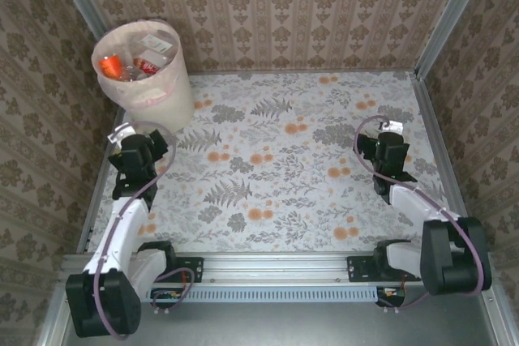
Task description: Put the plastic bottles in the bin
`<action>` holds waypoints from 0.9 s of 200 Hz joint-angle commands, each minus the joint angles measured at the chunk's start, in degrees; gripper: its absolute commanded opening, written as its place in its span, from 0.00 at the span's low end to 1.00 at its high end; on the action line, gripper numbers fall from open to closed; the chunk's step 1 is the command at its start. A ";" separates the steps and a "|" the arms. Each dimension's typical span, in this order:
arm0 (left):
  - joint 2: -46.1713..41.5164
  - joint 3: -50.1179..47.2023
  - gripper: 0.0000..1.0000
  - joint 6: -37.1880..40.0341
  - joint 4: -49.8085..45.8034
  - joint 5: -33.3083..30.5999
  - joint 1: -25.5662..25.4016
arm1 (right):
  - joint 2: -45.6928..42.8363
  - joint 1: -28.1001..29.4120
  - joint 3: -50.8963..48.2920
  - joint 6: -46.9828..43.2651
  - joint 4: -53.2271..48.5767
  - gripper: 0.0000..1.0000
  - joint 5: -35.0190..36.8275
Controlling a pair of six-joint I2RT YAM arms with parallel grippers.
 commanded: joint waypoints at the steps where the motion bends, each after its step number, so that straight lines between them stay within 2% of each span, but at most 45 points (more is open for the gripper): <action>1: 2.68 -3.94 1.00 4.84 10.20 0.42 1.23 | 3.36 -1.36 -1.16 -2.29 9.02 1.00 -6.56; 44: 12.14 -9.04 1.00 12.70 27.10 9.05 2.10 | 8.30 -2.51 -3.33 -5.69 21.36 1.00 -15.01; 66: 17.69 -9.07 1.00 14.43 32.62 13.05 1.96 | 13.65 -2.61 -6.81 -6.43 32.69 1.00 -19.03; 86: 21.51 -9.86 1.00 15.84 39.95 14.93 1.60 | 18.59 -2.43 -9.52 -6.03 42.77 1.00 -17.99; 102: 23.67 -9.13 1.00 16.49 41.21 14.80 1.27 | 16.84 -2.15 -7.14 -4.11 35.17 1.00 -11.68; 123: 28.26 -8.82 1.00 18.23 44.32 17.02 0.61 | 17.46 0.99 -4.73 -6.33 31.68 1.00 -6.67; 143: 35.50 -9.52 1.00 21.31 53.98 16.31 -1.21 | 17.54 1.10 -4.62 -6.52 31.67 1.00 -6.81; 154: 33.69 -7.22 1.00 20.37 45.75 14.32 -2.02 | 17.58 1.09 -4.57 -6.55 31.75 1.00 -6.81; 163: 35.06 -8.08 1.00 21.21 50.51 12.22 -2.40 | 17.69 1.10 -4.62 -6.59 31.79 1.00 -6.86; 180: 34.64 -8.02 1.00 20.28 49.32 10.87 -2.66 | 17.67 1.09 -4.61 -6.61 31.75 1.00 -6.90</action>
